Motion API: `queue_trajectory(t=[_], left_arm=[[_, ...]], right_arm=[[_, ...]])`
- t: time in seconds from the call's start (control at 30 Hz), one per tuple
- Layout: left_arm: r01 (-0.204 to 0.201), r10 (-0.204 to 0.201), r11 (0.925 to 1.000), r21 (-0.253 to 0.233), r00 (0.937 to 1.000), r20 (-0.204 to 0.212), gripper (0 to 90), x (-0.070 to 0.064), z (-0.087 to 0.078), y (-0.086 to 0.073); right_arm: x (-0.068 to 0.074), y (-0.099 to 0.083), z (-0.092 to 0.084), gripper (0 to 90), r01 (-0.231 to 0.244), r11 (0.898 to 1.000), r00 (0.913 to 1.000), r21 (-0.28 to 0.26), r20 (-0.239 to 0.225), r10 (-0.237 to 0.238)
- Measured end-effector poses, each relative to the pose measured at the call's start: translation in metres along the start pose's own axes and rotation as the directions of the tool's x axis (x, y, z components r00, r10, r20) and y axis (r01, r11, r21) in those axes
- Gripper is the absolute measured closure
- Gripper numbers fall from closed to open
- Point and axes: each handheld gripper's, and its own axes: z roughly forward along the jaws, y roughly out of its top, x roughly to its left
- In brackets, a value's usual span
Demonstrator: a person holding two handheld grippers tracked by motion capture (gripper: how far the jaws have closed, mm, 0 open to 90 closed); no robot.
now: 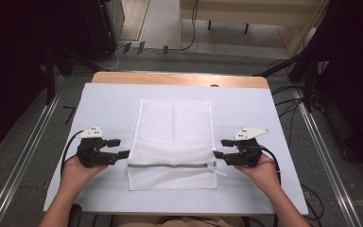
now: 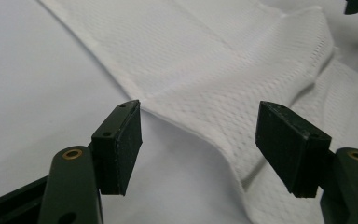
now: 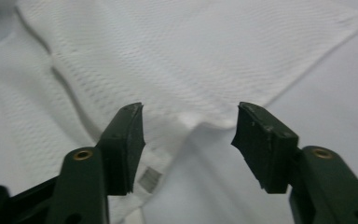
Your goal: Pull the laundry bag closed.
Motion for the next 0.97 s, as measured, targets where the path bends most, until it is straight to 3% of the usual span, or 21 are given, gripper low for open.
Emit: queue_trajectory(t=[0.2,0.4,0.5,0.67,0.97], left_arm=[[0.006,-0.005,1.0000,0.003,0.9986,-0.053,31.5,0.006,0.002,0.001],[0.009,-0.011,0.9998,-0.019,0.9929,-0.119,29.2,0.015,0.002,0.002],[0.023,-0.026,0.9995,-0.022,0.9899,-0.139,29.1,0.020,0.003,0.002],[0.048,-0.049,0.9988,-0.011,0.9858,-0.161,29.1,0.024,0.005,0.002],[0.053,-0.054,0.9985,-0.010,0.9850,-0.164,29.0,0.024,0.006,0.003]], right_arm=[[-0.023,-0.009,-0.014,35.5,-0.070,0.997,0.9930,-0.042,0.092,0.073],[-0.041,-0.020,-0.023,26.6,-0.115,0.990,0.9736,-0.088,0.188,0.129],[-0.045,-0.024,-0.024,25.2,-0.115,0.989,0.9665,-0.096,0.219,0.134],[-0.047,-0.029,-0.024,20.6,-0.110,0.989,0.9600,-0.100,0.247,0.132],[-0.047,-0.032,-0.023,16.7,-0.101,0.991,0.9666,-0.083,0.228,0.118]])
